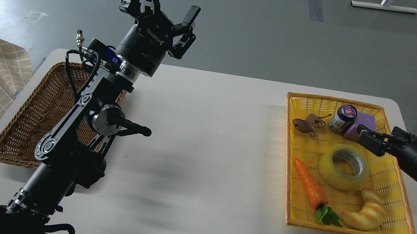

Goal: Place and transfer tape with both arms
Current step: 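Move the right gripper down toward the yellow tape roll in the tray, then insert the right gripper into the tape roll and grasp its rim, then lift the tape roll out of the tray and carry it toward the table center, then lower the tape roll onto the table between the grippers, then open the right gripper and raise it back above the tray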

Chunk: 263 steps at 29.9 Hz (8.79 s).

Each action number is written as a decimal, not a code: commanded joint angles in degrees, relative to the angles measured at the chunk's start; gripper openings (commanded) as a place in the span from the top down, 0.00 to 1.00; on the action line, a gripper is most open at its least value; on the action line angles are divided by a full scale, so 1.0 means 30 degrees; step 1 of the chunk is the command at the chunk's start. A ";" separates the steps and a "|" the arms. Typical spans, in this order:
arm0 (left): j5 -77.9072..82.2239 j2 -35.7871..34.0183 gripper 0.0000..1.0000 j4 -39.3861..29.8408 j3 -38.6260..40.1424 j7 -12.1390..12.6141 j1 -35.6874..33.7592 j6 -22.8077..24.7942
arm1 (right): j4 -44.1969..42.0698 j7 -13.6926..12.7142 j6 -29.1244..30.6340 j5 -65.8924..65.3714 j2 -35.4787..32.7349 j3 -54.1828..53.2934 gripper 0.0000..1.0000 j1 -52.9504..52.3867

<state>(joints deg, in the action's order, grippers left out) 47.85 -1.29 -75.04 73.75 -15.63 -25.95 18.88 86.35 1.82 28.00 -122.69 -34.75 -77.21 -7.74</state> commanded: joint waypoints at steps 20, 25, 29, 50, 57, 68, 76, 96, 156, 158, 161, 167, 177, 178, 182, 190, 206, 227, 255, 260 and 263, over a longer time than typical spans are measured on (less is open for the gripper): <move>-0.0102 -0.0039 0.02 0.0112 -0.0002 -0.0003 0.0008 -0.0025 | -0.1827 -0.0430 -0.0002 -0.0117 0.0743 0.1008 0.01 0.0119; -0.0102 -0.0039 0.02 0.0171 -0.0002 -0.0003 -0.0050 -0.0025 | -0.2650 -0.0578 -0.0002 -0.0147 0.0891 0.2006 0.01 -0.0789; -0.0131 -0.0068 0.02 0.0259 -0.0002 -0.0033 -0.0079 -0.0025 | -0.3293 -0.0695 -0.0002 -0.0147 0.1271 0.2064 0.01 -0.1111; -0.0102 -0.0156 0.02 0.0288 -0.0032 -0.0033 0.0067 -0.0025 | -0.4584 -0.1223 -0.0002 -0.0768 0.1917 0.3120 0.30 -0.1288; -0.0073 -0.0156 0.02 0.0288 -0.0061 -0.0032 0.0096 -0.0054 | -0.4877 -0.1018 -0.0002 -0.0768 0.1770 0.3149 0.87 -0.1317; -0.0102 -0.0156 0.02 0.0347 -0.0061 -0.0033 0.0096 -0.0054 | -0.4848 -0.0256 -0.0002 -0.0768 0.1887 0.3091 1.00 -0.1523; -0.0102 -0.0185 0.02 0.0376 -0.0061 -0.0032 0.0096 -0.0054 | -0.4614 -0.0081 -0.0002 -0.0704 0.1916 0.2974 1.00 -0.1610; -0.0073 -0.0039 0.02 0.0376 -0.0061 -0.0003 0.0126 -0.0113 | -0.2387 0.0975 -0.0002 0.2256 0.1474 0.3555 1.00 -0.8842; -0.0102 -0.0039 0.02 0.0259 0.0291 -0.0150 0.0887 -0.0259 | -1.0590 0.0974 -0.0002 0.1025 1.1584 1.6010 0.99 -1.3417; -0.0102 -0.0039 0.02 0.0230 0.0291 -0.0150 0.0887 -0.0259 | -1.0590 0.0974 -0.0002 0.1025 1.1584 1.6010 0.98 -1.3417; -0.0102 -0.0039 0.02 0.0230 0.0320 -0.0150 0.0887 -0.0259 | -1.0590 0.0974 -0.0002 0.0996 1.1584 1.6010 0.98 -1.3183; -0.0131 -0.0039 0.02 0.0230 0.0320 -0.0150 0.0887 -0.0259 | -1.0737 0.0974 -0.0002 0.0996 1.1584 1.6010 0.97 -1.2978; -0.0131 -0.0039 0.02 0.0259 0.0465 -0.0150 0.0887 -0.0259 | -1.0766 0.0974 -0.0002 0.0996 1.1584 1.6010 0.86 -1.2919; -0.0131 -0.0068 0.02 0.0230 0.0466 -0.0150 0.0887 -0.0259 | -1.0766 0.0945 -0.0002 0.0996 1.1584 1.6010 0.84 -1.2919; -0.0131 -0.0068 0.02 0.0259 0.0495 -0.0150 0.0858 -0.0259 | -1.0970 0.0945 -0.0002 0.0996 1.1584 1.5981 0.79 -1.2890; -0.0131 -0.0009 0.02 0.0230 0.0759 -0.0150 0.0887 -0.0259 | -1.1205 0.0974 -0.0002 0.1025 1.1584 1.4871 0.47 -1.2598; -0.0131 -0.0039 0.02 0.0259 0.0965 -0.0150 0.0858 -0.0259 | -1.0971 0.0974 -0.1160 0.1260 1.1584 1.1735 0.04 -1.3709; -0.0161 -0.0214 0.02 0.0200 0.0671 0.0114 0.0858 -0.0230 | 0.0101 0.1179 -0.1279 1.1126 0.9008 0.2537 0.00 -0.8879; -0.0014 -0.0244 0.02 -0.0034 0.0671 -0.1176 0.1327 0.2554 | 0.1450 0.2644 -0.2450 2.1943 1.0793 -0.4029 0.00 -0.4014; -0.0277 -0.0010 0.02 -0.0005 0.0964 -0.1087 0.1297 0.2173 | 0.1627 0.2411 -0.2450 2.1943 1.0822 -0.3882 0.00 -0.3544; -0.1124 0.0049 0.02 -0.0005 0.0994 -0.0941 0.1297 0.1705 | 0.1597 0.2234 -0.2450 2.1914 1.0793 -0.3620 0.00 -0.3661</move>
<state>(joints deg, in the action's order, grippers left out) 46.52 -1.29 -75.11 76.62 -18.85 -22.00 25.16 91.18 9.03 20.62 -56.86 -2.30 -88.76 -18.46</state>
